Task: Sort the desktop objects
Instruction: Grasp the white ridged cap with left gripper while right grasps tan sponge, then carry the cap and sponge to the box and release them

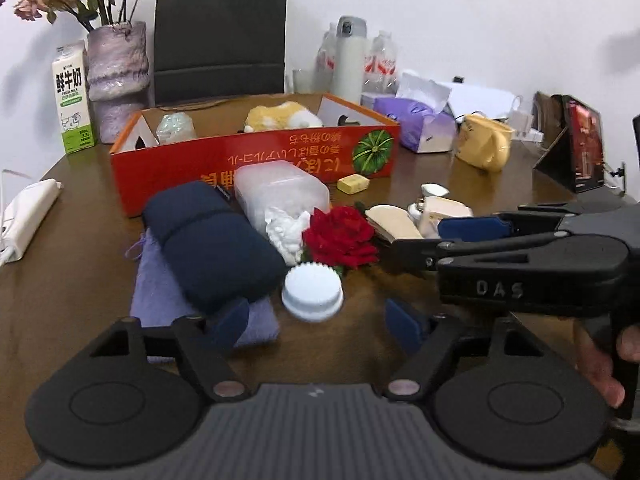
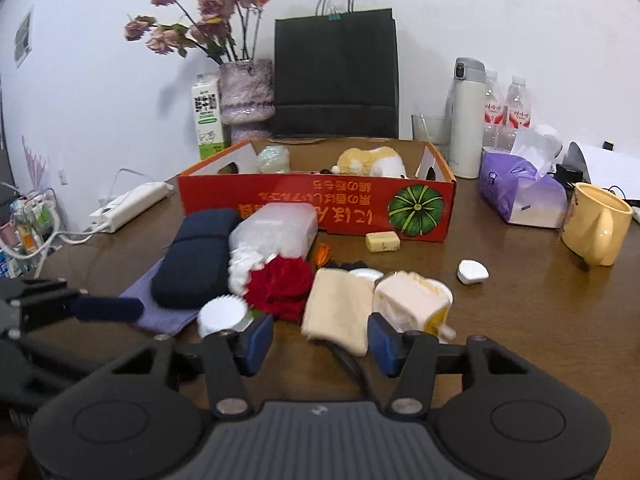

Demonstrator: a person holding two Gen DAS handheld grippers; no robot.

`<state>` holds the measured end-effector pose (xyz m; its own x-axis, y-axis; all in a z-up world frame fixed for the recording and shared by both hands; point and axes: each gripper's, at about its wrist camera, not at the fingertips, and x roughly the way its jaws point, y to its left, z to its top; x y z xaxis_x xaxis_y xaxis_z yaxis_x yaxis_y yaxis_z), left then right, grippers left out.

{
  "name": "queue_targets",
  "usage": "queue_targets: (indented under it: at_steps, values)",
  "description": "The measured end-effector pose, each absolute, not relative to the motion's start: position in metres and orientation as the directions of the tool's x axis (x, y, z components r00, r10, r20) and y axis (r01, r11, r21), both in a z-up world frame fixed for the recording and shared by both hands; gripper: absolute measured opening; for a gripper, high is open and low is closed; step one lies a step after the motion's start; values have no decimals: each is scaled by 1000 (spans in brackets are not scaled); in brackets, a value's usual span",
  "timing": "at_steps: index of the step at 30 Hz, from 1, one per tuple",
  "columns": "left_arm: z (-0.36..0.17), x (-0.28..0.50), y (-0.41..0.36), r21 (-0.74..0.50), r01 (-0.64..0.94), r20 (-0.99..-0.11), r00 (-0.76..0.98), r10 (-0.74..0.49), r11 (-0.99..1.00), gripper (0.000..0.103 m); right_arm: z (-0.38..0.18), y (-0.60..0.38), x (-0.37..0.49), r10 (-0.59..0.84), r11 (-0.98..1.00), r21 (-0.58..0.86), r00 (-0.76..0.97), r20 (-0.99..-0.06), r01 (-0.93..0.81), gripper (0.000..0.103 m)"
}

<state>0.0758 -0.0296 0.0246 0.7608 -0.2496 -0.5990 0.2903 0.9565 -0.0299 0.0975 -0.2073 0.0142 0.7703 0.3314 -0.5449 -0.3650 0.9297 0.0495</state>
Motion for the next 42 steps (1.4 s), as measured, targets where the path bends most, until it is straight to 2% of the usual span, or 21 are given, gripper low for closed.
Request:
queue_targets:
  at_steps: [1,2,3,4,6,7,8,14,19,23,27,32,37,42]
  values:
    - [23,84,-32,-31,282,-605,758,-243,959,77,12,-206,104,329,930,47,764,-555,-366,42]
    - [22,88,-33,-37,284,-608,755,-247,958,78,10,-205,110,334,928,57,752,-568,-369,25]
    - [22,93,-35,-41,282,-609,753,-248,959,77,9,-207,115,344,926,81,740,-578,-368,15]
    - [22,96,-35,-50,279,-612,750,-251,959,76,9,-209,118,359,924,113,731,-581,-365,15]
    - [21,100,-36,-74,273,-624,738,-258,959,57,12,-216,118,386,919,163,727,-568,-360,10]
    - [19,102,-37,-78,254,-645,725,-243,964,40,14,-219,117,393,917,178,728,-562,-357,9]
    - [20,100,-37,-76,239,-638,734,-232,968,37,16,-223,116,397,917,197,732,-554,-348,8]
    - [37,72,-28,-122,232,-600,758,-257,965,36,33,-243,90,427,904,243,756,-496,-351,7]
    - [61,46,-10,-161,231,-550,786,-281,960,36,50,-252,57,500,865,269,768,-400,-423,7]
    - [72,31,12,-244,217,-528,788,-317,945,36,59,-247,42,504,864,230,752,-424,-448,7]
    - [72,17,37,-396,223,-504,758,-414,891,36,59,-231,23,493,864,164,730,-474,-476,7]
    - [70,4,65,-559,234,-432,737,-520,796,36,55,-221,6,489,865,160,724,-487,-476,8]
    - [75,6,77,-572,230,-396,763,-511,787,36,61,-223,7,485,870,171,742,-464,-462,7]
    - [61,32,86,-687,199,-388,713,-584,699,36,57,-223,26,511,858,230,712,-481,-460,7]
